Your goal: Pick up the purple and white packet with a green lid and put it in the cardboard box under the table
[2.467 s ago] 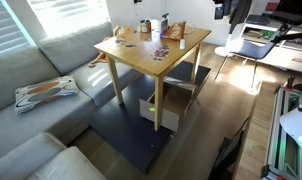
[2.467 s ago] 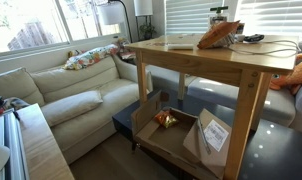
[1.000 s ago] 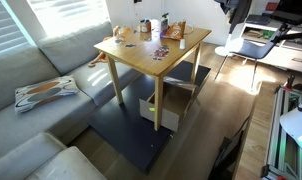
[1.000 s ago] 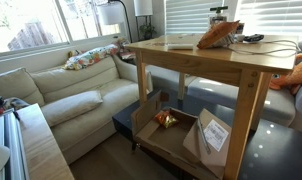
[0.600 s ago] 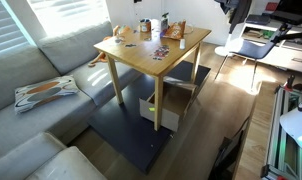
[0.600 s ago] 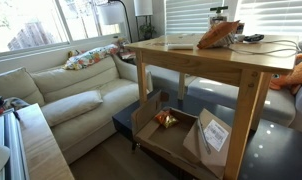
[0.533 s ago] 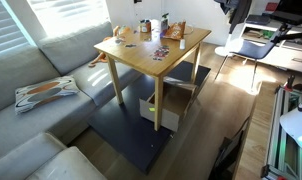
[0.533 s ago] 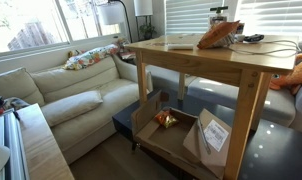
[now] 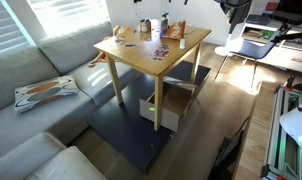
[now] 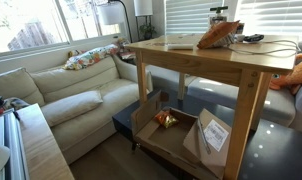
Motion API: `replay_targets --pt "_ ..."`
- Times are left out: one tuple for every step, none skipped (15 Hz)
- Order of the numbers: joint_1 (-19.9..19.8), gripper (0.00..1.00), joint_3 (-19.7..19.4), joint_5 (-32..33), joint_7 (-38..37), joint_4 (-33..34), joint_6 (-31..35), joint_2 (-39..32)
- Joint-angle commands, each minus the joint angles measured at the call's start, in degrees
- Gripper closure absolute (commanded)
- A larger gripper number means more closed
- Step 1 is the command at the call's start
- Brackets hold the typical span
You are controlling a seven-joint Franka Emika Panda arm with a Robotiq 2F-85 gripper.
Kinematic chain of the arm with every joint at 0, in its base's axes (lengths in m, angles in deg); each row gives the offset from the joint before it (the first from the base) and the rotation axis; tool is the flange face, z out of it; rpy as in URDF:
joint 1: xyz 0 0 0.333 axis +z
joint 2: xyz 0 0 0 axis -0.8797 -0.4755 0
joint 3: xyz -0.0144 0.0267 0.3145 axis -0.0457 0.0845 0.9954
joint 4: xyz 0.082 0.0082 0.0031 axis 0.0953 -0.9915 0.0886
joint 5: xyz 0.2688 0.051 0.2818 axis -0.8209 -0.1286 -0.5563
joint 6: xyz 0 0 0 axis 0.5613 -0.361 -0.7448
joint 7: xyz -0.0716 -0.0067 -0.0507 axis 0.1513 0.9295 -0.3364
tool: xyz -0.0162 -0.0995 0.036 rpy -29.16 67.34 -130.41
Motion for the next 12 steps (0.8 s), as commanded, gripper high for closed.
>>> replay_targets --pt "0.2 0.00 0.4 0.1 -7.2 4.4 -1.0 -4.1" --pt "0.4 0.00 0.3 0.0 -9.2 5.3 -1.7 -5.0" --pt "0.6 0.00 0.3 0.0 -10.8 6.0 -2.0 -5.7" --pt "0.5 0.00 0.5 -0.4 -12.0 6.6 -2.6 -6.5" --pt "0.6 0.00 0.7 -0.6 -13.0 7.1 -2.8 -7.1" --pt "0.7 0.00 0.8 -0.7 -14.1 7.5 -3.1 -7.7" --pt "0.7 0.00 1.1 -0.8 -15.0 7.9 -3.9 -8.2" --pt "0.7 0.00 1.4 -1.0 -15.8 8.2 -4.0 -8.6" --pt "0.8 0.05 1.7 -1.2 -16.4 8.3 -3.1 -9.0" --pt "0.8 0.17 1.9 -1.3 -17.1 8.8 -3.3 -9.5" --pt "0.8 0.29 2.1 -1.5 -17.6 9.2 -2.4 -10.0" --pt "0.8 0.30 2.3 -1.7 -18.3 9.7 -2.1 -10.5"
